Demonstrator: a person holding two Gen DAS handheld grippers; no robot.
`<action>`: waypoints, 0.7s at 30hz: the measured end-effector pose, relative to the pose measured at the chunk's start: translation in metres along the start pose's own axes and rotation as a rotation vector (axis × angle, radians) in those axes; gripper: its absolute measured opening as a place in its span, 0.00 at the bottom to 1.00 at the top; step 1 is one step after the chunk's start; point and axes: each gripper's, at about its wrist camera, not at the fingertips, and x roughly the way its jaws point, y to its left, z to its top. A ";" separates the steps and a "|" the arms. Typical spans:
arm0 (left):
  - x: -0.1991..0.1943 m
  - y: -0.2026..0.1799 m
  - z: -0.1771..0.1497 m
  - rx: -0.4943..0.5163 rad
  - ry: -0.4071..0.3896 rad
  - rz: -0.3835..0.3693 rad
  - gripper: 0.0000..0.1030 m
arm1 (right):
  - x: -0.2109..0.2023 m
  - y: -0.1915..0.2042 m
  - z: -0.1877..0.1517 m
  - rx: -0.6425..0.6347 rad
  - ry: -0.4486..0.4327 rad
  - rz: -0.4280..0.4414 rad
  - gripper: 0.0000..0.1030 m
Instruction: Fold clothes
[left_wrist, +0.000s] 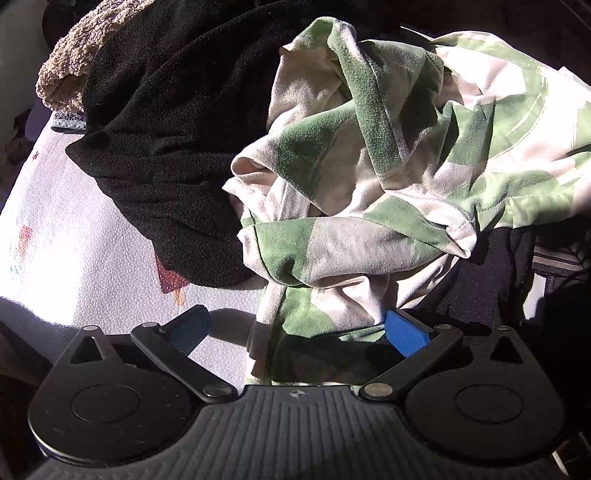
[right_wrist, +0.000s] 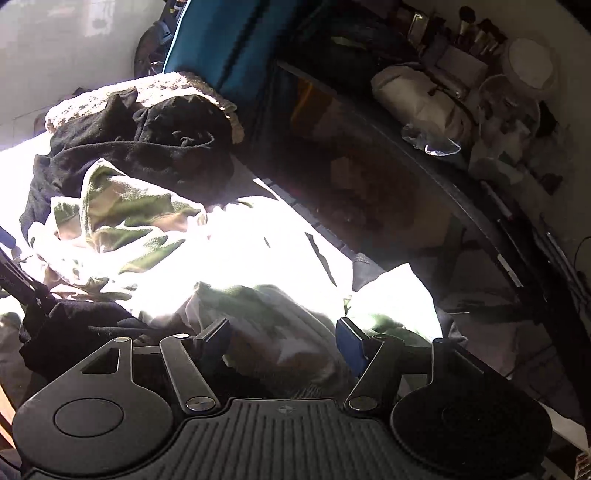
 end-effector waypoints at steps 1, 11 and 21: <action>0.000 -0.002 -0.001 -0.001 0.000 0.004 1.00 | 0.004 0.008 0.001 -0.039 -0.002 0.007 0.59; -0.003 -0.030 -0.011 0.004 -0.004 0.016 1.00 | 0.042 0.031 0.006 -0.161 0.085 0.053 0.63; -0.004 -0.074 -0.024 0.038 0.004 0.037 1.00 | 0.051 0.012 0.010 -0.029 0.171 0.100 0.24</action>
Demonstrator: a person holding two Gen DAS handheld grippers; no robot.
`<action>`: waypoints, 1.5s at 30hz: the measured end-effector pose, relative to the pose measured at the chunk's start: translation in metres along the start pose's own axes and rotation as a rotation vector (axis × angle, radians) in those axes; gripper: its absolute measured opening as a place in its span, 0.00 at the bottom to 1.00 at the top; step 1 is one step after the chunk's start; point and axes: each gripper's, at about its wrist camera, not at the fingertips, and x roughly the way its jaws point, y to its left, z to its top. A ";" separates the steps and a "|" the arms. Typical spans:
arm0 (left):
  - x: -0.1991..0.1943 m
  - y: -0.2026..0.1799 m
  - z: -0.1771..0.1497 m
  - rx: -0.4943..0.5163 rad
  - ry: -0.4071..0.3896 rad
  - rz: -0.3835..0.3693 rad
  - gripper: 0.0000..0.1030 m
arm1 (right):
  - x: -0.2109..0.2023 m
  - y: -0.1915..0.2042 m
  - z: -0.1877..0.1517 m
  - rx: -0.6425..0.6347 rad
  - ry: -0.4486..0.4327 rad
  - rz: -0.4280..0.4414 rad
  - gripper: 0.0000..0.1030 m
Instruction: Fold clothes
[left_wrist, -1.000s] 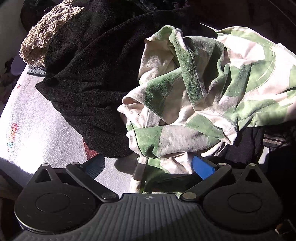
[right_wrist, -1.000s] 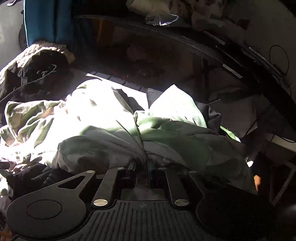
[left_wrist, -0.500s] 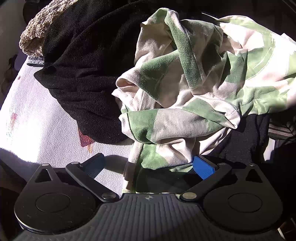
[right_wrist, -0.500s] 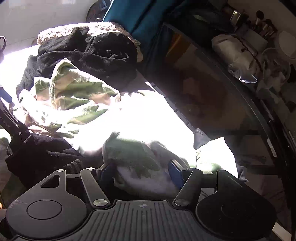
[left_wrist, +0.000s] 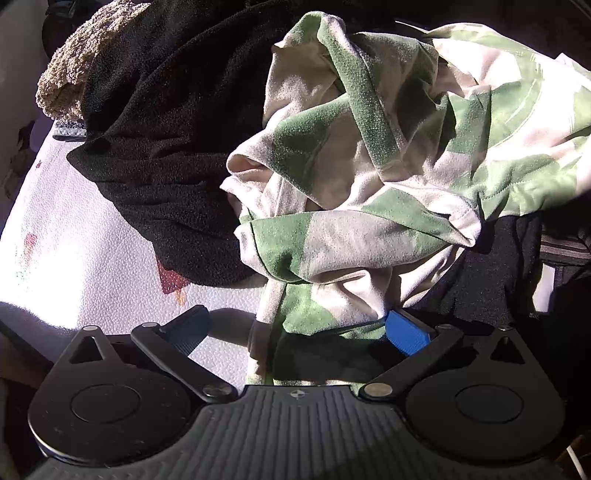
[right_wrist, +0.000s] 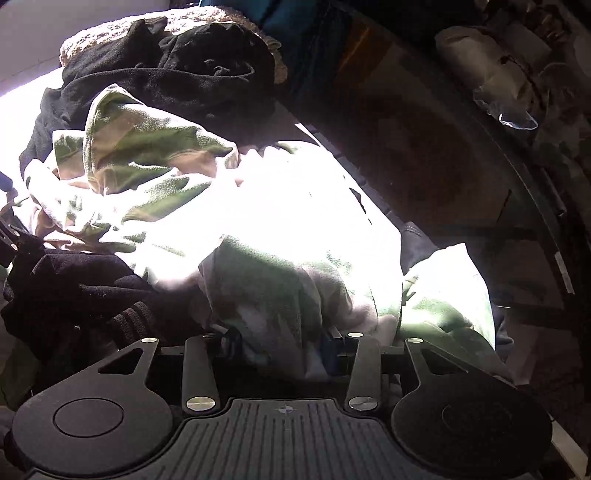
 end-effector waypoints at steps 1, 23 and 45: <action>0.000 -0.007 0.000 0.002 0.007 -0.002 1.00 | -0.006 -0.009 0.002 0.070 -0.023 0.019 0.19; -0.038 -0.161 -0.003 0.553 -0.240 -0.003 1.00 | -0.092 -0.115 -0.040 0.603 -0.227 -0.127 0.11; 0.009 -0.142 0.043 0.503 -0.074 -0.119 0.41 | -0.096 -0.118 -0.045 0.634 -0.244 -0.094 0.12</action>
